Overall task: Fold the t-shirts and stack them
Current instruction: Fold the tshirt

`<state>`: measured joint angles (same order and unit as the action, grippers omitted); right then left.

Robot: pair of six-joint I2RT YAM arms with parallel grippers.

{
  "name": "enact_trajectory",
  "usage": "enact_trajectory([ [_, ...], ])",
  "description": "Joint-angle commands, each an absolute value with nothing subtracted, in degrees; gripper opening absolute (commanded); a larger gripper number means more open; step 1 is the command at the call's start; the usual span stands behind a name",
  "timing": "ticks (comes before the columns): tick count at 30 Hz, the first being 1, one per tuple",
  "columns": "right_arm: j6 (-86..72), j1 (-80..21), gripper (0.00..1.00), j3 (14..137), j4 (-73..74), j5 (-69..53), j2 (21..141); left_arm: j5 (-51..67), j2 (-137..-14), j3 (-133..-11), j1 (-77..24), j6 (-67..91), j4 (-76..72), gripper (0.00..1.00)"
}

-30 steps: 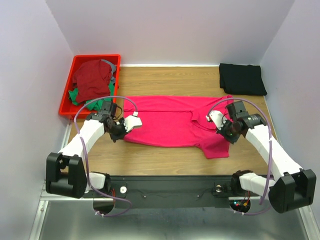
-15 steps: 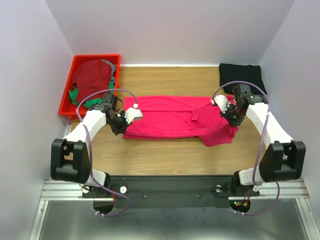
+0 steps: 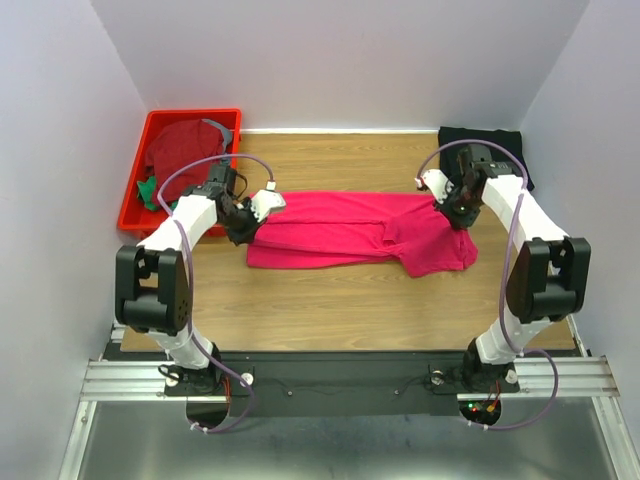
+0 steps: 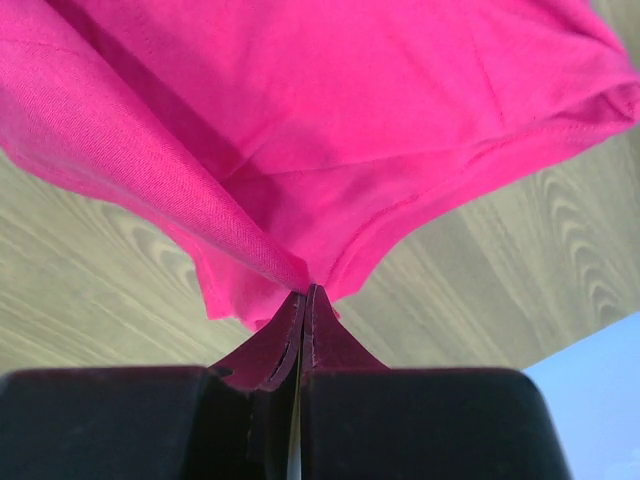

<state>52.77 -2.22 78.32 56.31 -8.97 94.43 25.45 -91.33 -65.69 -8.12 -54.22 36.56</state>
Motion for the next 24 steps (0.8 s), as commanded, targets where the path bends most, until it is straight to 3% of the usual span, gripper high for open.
enact_trajectory([
  [1, 53.9, -1.8, 0.00, 83.8, 55.5, -9.6, 97.6, 26.6, -94.0, -70.2, -7.2, -53.2, 36.0, 0.00],
  [24, 54.9, -0.9, 0.01, 98.7, 56.4, -11.0, 112.9, 27.2, -108.2, -84.8, -4.6, -51.7, 37.7, 0.00],
])
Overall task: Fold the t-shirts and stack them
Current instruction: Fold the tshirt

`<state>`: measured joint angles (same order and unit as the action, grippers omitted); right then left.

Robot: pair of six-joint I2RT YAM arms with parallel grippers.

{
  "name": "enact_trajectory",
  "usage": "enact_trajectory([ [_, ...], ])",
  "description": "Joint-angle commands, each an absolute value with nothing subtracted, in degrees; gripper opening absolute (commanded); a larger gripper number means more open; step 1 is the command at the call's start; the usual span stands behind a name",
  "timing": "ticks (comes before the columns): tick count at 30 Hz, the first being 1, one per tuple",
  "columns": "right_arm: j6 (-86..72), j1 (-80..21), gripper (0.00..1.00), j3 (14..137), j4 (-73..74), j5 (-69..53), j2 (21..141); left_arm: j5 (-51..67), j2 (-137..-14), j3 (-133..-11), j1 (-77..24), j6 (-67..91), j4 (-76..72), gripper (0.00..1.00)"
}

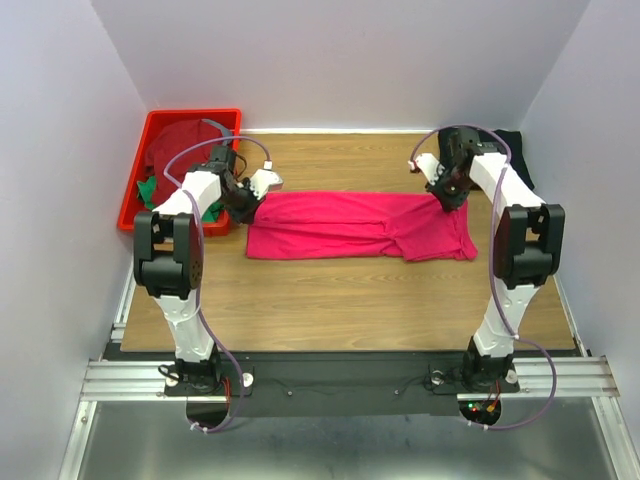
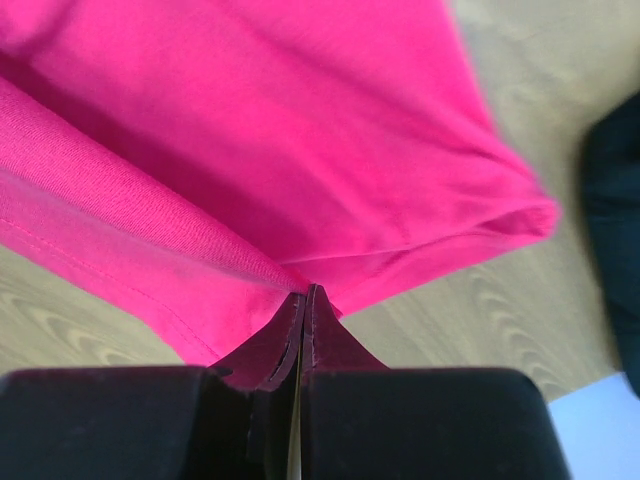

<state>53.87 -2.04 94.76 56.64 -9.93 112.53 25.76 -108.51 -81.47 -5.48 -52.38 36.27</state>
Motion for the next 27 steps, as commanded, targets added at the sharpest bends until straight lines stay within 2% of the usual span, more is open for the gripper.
enact_trajectory([
  [1, 55.0, -0.7, 0.01, 99.2, 56.8, -11.1, 113.3, 27.0, -108.5, -85.1, -4.7, -51.7, 37.7, 0.00],
  [11, 55.7, -0.3, 0.01, 104.7, 58.3, -12.4, 119.9, 25.5, -112.3, -87.3, -4.5, -49.9, 36.8, 0.00],
  [13, 55.7, -0.3, 0.07, 105.1, 58.4, -12.3, 120.6, 24.9, -112.9, -87.5, -4.6, -49.7, 36.7, 0.00],
  [14, 55.1, -0.2, 0.19, 105.3, 58.4, -12.2, 121.3, 24.4, -113.5, -87.6, -4.6, -48.9, 36.4, 0.03],
  [15, 54.5, -0.2, 0.27, 106.0, 58.4, -12.0, 121.6, 23.4, -113.6, -87.6, -4.6, -48.1, 36.1, 0.10],
  [16, 53.9, -0.2, 0.35, 106.4, 58.5, -11.7, 121.7, 22.9, -113.8, -87.8, -4.6, -47.6, 35.9, 0.25],
  [17, 53.3, -0.3, 0.39, 106.5, 58.6, -11.3, 121.6, 22.8, -113.5, -87.9, -4.6, -47.2, 35.8, 0.29],
  [18, 51.9, -0.3, 0.54, 106.6, 58.6, -11.1, 120.9, 22.8, -112.9, -88.0, -4.6, -46.4, 35.6, 0.34],
  [19, 51.1, 0.2, 0.62, 107.1, 58.7, -11.5, 120.4, 22.9, -112.3, -87.9, -4.5, -46.1, 35.6, 0.43],
  [20, 49.0, 2.2, 0.71, 107.6, 58.9, -11.8, 119.9, 23.2, -110.8, -88.1, -4.4, -46.0, 36.4, 0.47],
  [23, 45.6, 5.5, 0.77, 112.0, 63.8, -14.4, 119.4, 24.3, -107.5, -86.9, -4.1, -46.9, 38.5, 0.49],
  [26, 43.4, 9.3, 0.76, 114.1, 71.4, -18.5, 119.5, 24.3, -104.0, -83.9, -4.1, -48.3, 39.6, 0.49],
  [27, 43.2, 10.1, 0.74, 113.1, 72.6, -19.9, 118.9, 24.4, -103.3, -83.1, -4.1, -48.3, 39.6, 0.49],
])
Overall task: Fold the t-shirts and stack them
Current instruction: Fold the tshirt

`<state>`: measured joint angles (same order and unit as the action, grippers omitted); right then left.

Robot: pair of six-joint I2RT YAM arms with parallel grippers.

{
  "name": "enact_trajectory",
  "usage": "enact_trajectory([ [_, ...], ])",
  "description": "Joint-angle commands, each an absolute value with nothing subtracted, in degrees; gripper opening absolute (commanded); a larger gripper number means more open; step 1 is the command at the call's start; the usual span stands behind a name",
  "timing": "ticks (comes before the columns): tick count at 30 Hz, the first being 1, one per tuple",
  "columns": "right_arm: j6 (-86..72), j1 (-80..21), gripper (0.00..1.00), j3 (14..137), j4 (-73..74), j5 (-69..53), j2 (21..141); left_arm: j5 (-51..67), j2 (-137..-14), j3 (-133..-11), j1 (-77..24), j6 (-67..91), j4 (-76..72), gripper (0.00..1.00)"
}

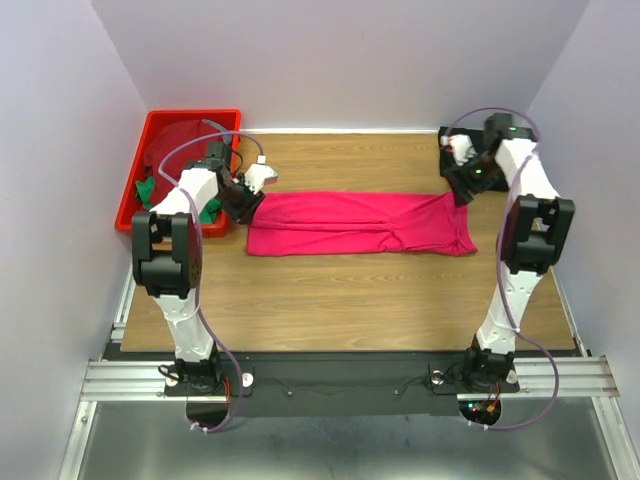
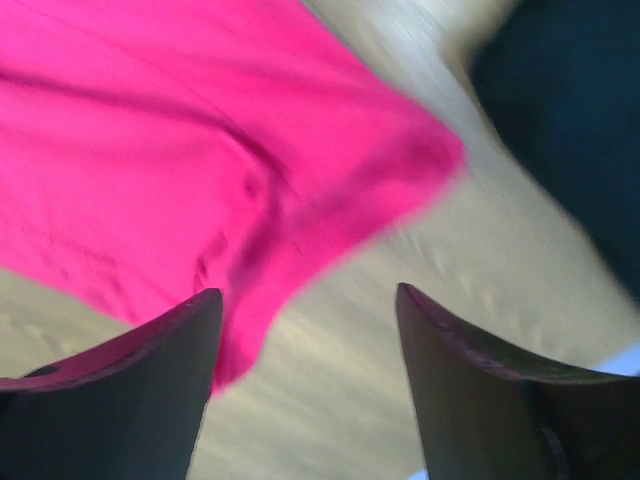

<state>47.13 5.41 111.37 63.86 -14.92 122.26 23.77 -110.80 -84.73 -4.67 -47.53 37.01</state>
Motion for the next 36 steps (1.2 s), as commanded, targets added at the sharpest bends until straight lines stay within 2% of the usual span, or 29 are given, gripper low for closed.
enact_trajectory([
  [1, 42.5, 11.7, 0.72, 111.3, 73.3, -20.4, 117.3, 24.5, -102.3, -81.8, -4.1, -48.4, 40.2, 0.49],
  [6, 41.1, 13.4, 0.62, 99.1, 72.3, -21.9, 112.3, 24.8, -99.8, -77.0, -4.1, -47.9, 39.5, 0.49],
  [8, 39.4, 13.4, 0.62, 96.4, 70.3, -21.7, 111.0, 24.7, -99.3, -74.9, -4.2, -46.9, 38.9, 0.49],
  [13, 35.6, 13.4, 0.65, 90.7, 64.6, -20.7, 110.2, 24.9, -98.3, -70.1, -4.8, -46.1, 37.2, 0.58],
  [19, 34.2, 13.4, 0.62, 88.1, 61.2, -20.7, 111.2, 24.1, -97.7, -65.6, -6.3, -44.3, 33.9, 0.57],
  [20, 34.3, 13.4, 0.56, 87.7, 60.9, -20.7, 111.3, 23.9, -97.7, -65.4, -6.5, -44.1, 33.6, 0.57],
  [23, 34.4, 13.4, 0.45, 86.8, 60.5, -20.5, 111.4, 23.5, -97.8, -64.8, -6.9, -43.2, 32.8, 0.55],
  [24, 34.5, 13.4, 0.38, 86.2, 60.4, -20.3, 111.4, 23.2, -98.0, -64.7, -7.1, -42.9, 32.5, 0.55],
  [27, 34.9, 13.4, 0.29, 85.8, 60.1, -19.1, 111.4, 22.8, -98.3, -64.4, -7.2, -41.8, 31.6, 0.54],
  [34, 35.3, 13.4, 0.29, 86.0, 59.9, -18.4, 111.7, 24.3, -99.1, -66.5, -7.2, -40.3, 32.3, 0.54],
  [35, 35.3, 13.4, 0.38, 86.2, 59.9, -18.5, 111.6, 24.3, -99.3, -67.1, -7.2, -40.2, 32.5, 0.55],
  [36, 35.3, 13.4, 0.43, 86.4, 60.0, -18.5, 111.5, 24.3, -99.4, -67.3, -7.2, -40.1, 32.6, 0.55],
])
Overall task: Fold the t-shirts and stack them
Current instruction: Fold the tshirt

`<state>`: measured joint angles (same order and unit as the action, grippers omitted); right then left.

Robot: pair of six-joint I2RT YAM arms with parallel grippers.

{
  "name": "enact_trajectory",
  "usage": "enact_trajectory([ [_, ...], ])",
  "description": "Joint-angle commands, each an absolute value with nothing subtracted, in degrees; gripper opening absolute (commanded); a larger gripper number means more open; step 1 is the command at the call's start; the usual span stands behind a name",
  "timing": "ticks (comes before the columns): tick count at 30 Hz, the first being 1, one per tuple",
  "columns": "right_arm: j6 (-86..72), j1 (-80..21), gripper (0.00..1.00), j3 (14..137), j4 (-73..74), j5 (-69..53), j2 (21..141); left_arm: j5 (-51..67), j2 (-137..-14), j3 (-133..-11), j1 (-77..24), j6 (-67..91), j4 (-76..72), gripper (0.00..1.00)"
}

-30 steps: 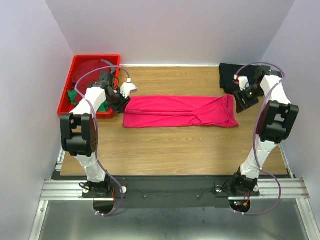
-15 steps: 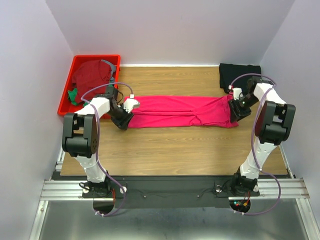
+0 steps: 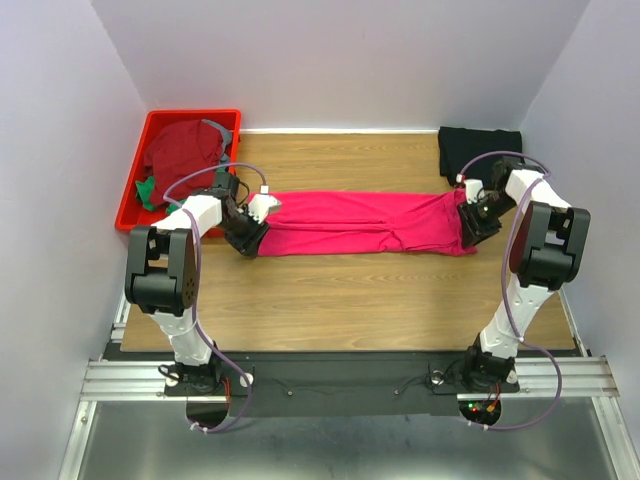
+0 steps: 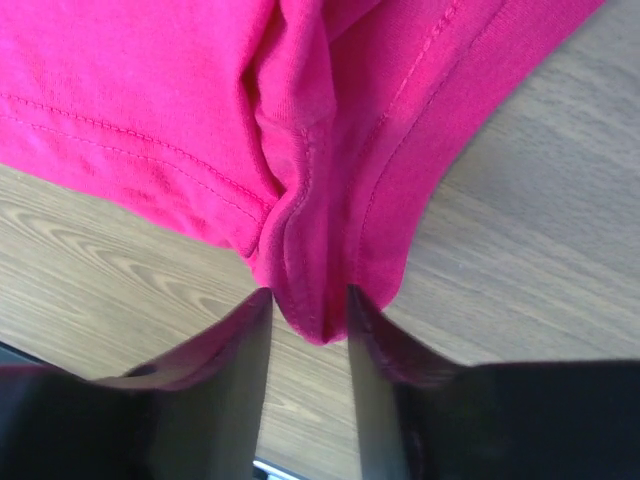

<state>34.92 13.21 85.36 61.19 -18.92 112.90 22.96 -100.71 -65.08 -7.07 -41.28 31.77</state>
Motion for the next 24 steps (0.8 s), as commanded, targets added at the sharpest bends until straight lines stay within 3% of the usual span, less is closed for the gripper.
enact_trajectory([
  [1, 35.2, 13.4, 0.47, 86.5, 60.0, -18.8, 111.4, 24.6, -99.7, -67.7, -7.2, -39.7, 32.7, 0.56],
  [4, 34.3, 13.4, 0.54, 87.6, 60.2, -19.5, 111.4, 25.2, -100.5, -68.6, -7.2, -39.2, 33.0, 0.56],
  [9, 33.1, 13.4, 0.50, 88.9, 60.6, -20.2, 112.6, 25.4, -101.1, -69.5, -7.2, -37.8, 32.8, 0.50],
  [11, 32.9, 13.4, 0.45, 89.5, 60.8, -20.6, 112.7, 25.4, -101.6, -70.1, -7.2, -37.1, 32.8, 0.46],
  [16, 33.6, 13.4, 0.17, 88.9, 61.0, -20.0, 112.3, 25.9, -102.1, -70.8, -7.2, -36.3, 33.2, 0.42],
  [18, 34.0, 13.4, 0.10, 88.5, 61.0, -19.6, 112.1, 26.3, -102.4, -70.8, -7.2, -36.3, 33.7, 0.33],
  [19, 34.1, 13.5, 0.01, 88.4, 61.0, -19.3, 112.1, 26.3, -102.6, -70.6, -7.2, -36.6, 33.7, 0.27],
  [20, 34.3, 13.5, 0.00, 88.1, 61.1, -18.6, 112.0, 25.8, -102.4, -70.1, -7.2, -36.7, 33.8, 0.14],
  [23, 35.4, 13.8, 0.01, 87.6, 61.1, -17.0, 111.2, 24.0, -101.9, -69.4, -7.0, -37.6, 34.6, 0.00],
  [24, 35.8, 14.2, 0.01, 87.5, 61.1, -16.5, 110.9, 23.5, -101.4, -69.0, -6.9, -37.7, 34.7, 0.00],
])
